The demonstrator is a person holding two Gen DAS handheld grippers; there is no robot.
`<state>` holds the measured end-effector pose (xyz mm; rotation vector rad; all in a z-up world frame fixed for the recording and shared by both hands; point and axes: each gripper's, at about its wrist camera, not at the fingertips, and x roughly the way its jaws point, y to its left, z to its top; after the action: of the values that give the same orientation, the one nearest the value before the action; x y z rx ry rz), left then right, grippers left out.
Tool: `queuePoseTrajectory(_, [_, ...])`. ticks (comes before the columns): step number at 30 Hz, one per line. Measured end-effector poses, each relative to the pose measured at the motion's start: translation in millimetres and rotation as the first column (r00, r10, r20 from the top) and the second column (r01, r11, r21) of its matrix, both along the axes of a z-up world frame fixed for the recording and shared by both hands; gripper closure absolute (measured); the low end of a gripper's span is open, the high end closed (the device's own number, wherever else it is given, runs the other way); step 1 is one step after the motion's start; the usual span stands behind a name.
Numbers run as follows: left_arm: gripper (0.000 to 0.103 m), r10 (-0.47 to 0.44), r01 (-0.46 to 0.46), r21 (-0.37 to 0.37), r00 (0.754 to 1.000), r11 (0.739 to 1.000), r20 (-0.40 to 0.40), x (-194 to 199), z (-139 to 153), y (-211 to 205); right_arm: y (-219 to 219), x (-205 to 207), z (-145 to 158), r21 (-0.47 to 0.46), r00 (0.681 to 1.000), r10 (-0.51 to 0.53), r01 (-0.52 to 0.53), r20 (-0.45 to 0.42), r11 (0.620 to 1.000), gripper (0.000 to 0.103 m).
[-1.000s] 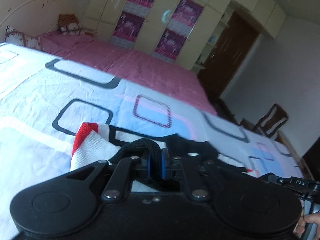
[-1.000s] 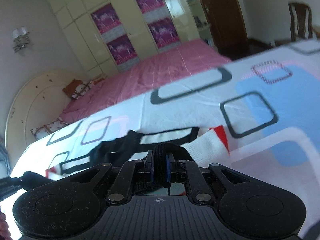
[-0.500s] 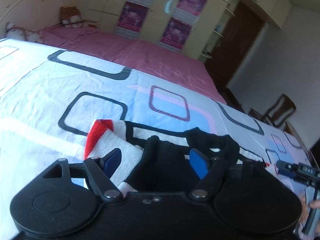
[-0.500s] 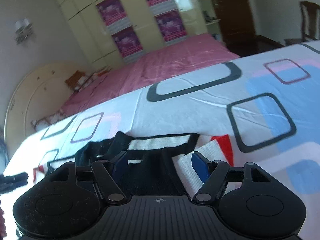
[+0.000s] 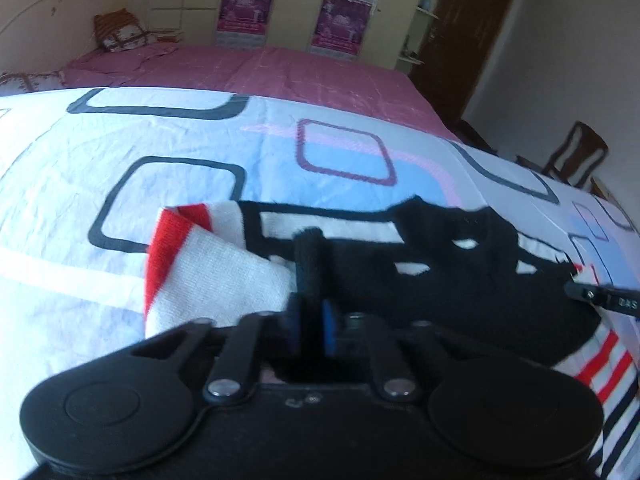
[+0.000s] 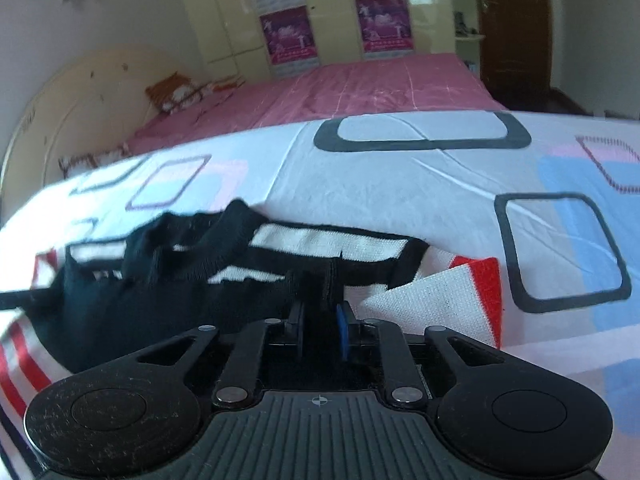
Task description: Fold small clothes
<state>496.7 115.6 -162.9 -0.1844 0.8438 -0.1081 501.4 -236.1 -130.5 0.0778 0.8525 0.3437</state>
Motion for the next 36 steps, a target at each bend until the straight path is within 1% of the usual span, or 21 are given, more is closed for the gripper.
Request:
queuePoseTrajectory(1, [0.097, -0.006, 0.006, 0.007, 1.000, 1.000, 0.008, -2, 1, -2, 0, 0, 0, 0.007, 1.000, -0.001, 0.001, -0.001, 1.000, 0.099])
queuePoseTrajectory(2, [0.097, -0.009, 0.009, 0.007, 1.000, 1.000, 0.014, -3, 1, -2, -2, 0, 2, 0.021, 1.000, -0.006, 0.006, 0.005, 1.000, 0.099])
queuePoseTrajectory(4, [0.097, -0.003, 0.003, -0.010, 0.999, 1.000, 0.036, -6, 6, -1, -7, -4, 8, 0.043, 0.999, -0.029, 0.027, 0.046, 0.999, 0.099])
queuePoseTrajectory(7, [0.097, 0.004, -0.003, -0.013, 0.995, 1.000, 0.098, -10, 19, -1, -11, -7, 23, 0.048, 0.991, -0.054, 0.048, 0.120, 0.998, 0.099])
queuePoseTrajectory(9, [0.098, 0.027, -0.024, -0.022, 0.990, 0.999, 0.137, -9, 28, 2, -13, -6, 33, 0.056, 0.985, -0.069, 0.061, 0.156, 0.997, 0.099])
queuePoseTrajectory(12, [0.098, 0.055, -0.054, -0.010, 0.981, 0.999, 0.185, -2, 37, 4, -13, 0, 40, 0.065, 0.978, -0.091, 0.080, 0.187, 0.995, 0.099])
queuePoseTrajectory(15, [0.098, 0.073, -0.074, -0.002, 0.976, 0.997, 0.205, 7, 37, 5, -15, 8, 40, 0.075, 0.973, -0.120, 0.107, 0.195, 0.991, 0.099])
queuePoseTrajectory(18, [0.098, 0.111, -0.113, -0.004, 0.973, 0.994, 0.204, 15, 29, 5, -17, 17, 27, 0.076, 0.975, -0.153, 0.143, 0.163, 0.987, 0.099])
queuePoseTrajectory(20, [0.098, 0.116, -0.124, 0.034, 0.978, 0.992, 0.176, 23, 15, 0, -15, 23, 11, 0.054, 0.980, -0.164, 0.158, 0.117, 0.986, 0.099])
queuePoseTrajectory(22, [0.098, 0.117, -0.125, 0.064, 0.986, 0.990, 0.118, 26, -3, -1, -13, 28, -6, 0.032, 0.986, -0.159, 0.157, 0.056, 0.987, 0.099])
queuePoseTrajectory(23, [0.097, 0.115, -0.123, 0.078, 0.988, 0.989, 0.104, 26, -9, -3, -13, 29, -11, 0.030, 0.986, -0.159, 0.158, 0.041, 0.987, 0.099])
queuePoseTrajectory(24, [0.096, 0.114, -0.124, 0.086, 0.987, 0.989, 0.112, 24, -10, -3, -14, 27, -11, 0.037, 0.985, -0.166, 0.164, 0.051, 0.986, 0.099])
queuePoseTrajectory(26, [0.092, 0.111, -0.121, 0.097, 0.988, 0.988, 0.110, 24, -8, -4, -15, 27, -9, 0.036, 0.984, -0.168, 0.167, 0.051, 0.985, 0.098])
queuePoseTrajectory(28, [0.078, 0.112, -0.121, 0.082, 0.988, 0.989, 0.109, 22, -3, -1, -16, 24, -2, 0.031, 0.983, -0.175, 0.174, 0.062, 0.984, 0.098])
queuePoseTrajectory(29, [0.077, 0.117, -0.125, 0.070, 0.986, 0.990, 0.116, 18, 0, 2, -16, 20, 4, 0.039, 0.980, -0.180, 0.177, 0.080, 0.983, 0.098])
queuePoseTrajectory(30, [0.069, 0.124, -0.132, 0.061, 0.985, 0.989, 0.123, 14, 3, 4, -16, 16, 9, 0.050, 0.980, -0.178, 0.174, 0.093, 0.983, 0.093])
queuePoseTrajectory(31, [0.053, 0.131, -0.139, 0.049, 0.983, 0.989, 0.127, 10, 6, 7, -15, 13, 13, 0.057, 0.979, -0.176, 0.171, 0.099, 0.984, 0.085])
queuePoseTrajectory(32, [0.046, 0.134, -0.139, 0.032, 0.982, 0.990, 0.135, 4, 9, 10, -14, 9, 17, 0.064, 0.979, -0.171, 0.165, 0.107, 0.984, 0.055])
queuePoseTrajectory(33, [0.043, 0.132, -0.136, 0.023, 0.980, 0.990, 0.147, -2, 13, 12, -11, 3, 20, 0.069, 0.978, -0.167, 0.159, 0.124, 0.985, 0.034])
queuePoseTrajectory(34, [0.043, 0.120, -0.124, 0.021, 0.981, 0.992, 0.153, -7, 16, 12, -8, -3, 24, 0.069, 0.977, -0.150, 0.141, 0.149, 0.988, 0.034])
queuePoseTrajectory(36, [0.043, 0.088, -0.094, 0.027, 0.983, 0.995, 0.164, -17, 23, 9, 2, -10, 28, 0.045, 0.978, -0.120, 0.113, 0.170, 0.993, 0.034])
